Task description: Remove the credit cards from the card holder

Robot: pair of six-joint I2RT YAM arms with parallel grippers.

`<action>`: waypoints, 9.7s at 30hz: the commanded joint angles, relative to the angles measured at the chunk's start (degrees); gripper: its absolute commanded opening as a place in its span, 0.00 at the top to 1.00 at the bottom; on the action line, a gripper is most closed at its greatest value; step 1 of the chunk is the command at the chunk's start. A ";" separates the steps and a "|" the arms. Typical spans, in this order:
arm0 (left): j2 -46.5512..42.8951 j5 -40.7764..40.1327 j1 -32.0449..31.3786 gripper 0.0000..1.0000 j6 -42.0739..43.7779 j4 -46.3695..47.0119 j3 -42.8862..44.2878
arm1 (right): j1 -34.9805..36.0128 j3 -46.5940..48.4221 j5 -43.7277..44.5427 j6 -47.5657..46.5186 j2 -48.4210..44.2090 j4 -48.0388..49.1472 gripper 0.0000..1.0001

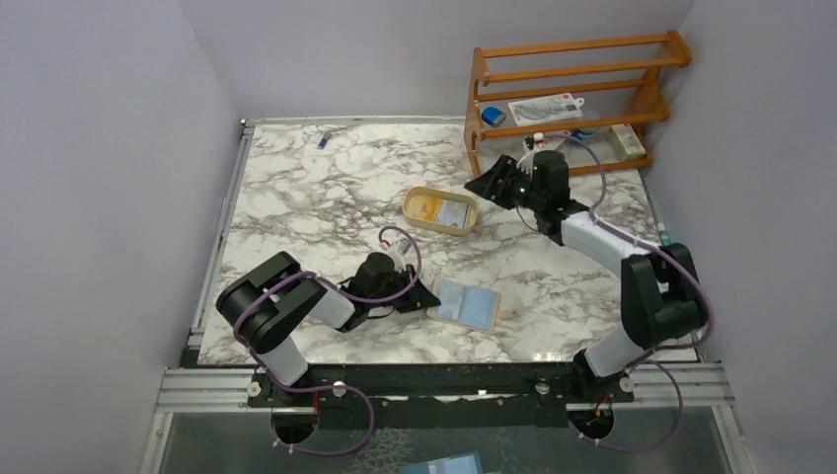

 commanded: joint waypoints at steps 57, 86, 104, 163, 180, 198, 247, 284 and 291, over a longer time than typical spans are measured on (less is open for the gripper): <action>0.12 -1.02 3.82 0.93 4.20 -9.85 1.21 | 14.96 -45.98 -4.71 6.56 -18.74 16.88 0.48; -8.85 -0.98 3.57 1.00 -0.93 -7.53 -2.19 | 14.96 -37.08 -6.76 5.01 -14.49 12.64 0.38; -15.56 -4.71 2.10 1.00 -1.99 -13.04 -1.69 | 17.74 -27.68 -7.66 6.39 -16.58 6.69 0.39; -25.53 -10.64 1.41 1.00 2.54 -33.93 6.93 | 24.54 -13.42 13.54 -1.20 -17.80 -23.23 0.39; -25.70 -11.48 1.40 1.00 3.45 -35.72 7.89 | 26.72 -10.19 7.76 -2.68 -12.58 -18.53 0.37; -25.25 -11.00 1.40 1.00 3.58 -35.72 7.67 | 29.36 -7.10 9.47 -2.40 -4.47 -16.22 0.37; -25.75 -11.94 1.48 1.00 2.88 -36.27 6.14 | 32.09 -1.51 33.21 -11.33 1.00 -38.56 0.38; -25.28 -13.13 1.48 1.00 3.43 -38.01 5.96 | 32.05 1.11 52.21 10.37 -13.08 -71.97 0.38; -25.30 -13.26 1.51 1.00 3.53 -38.49 5.81 | 32.05 2.86 56.64 12.51 -19.88 -73.26 0.38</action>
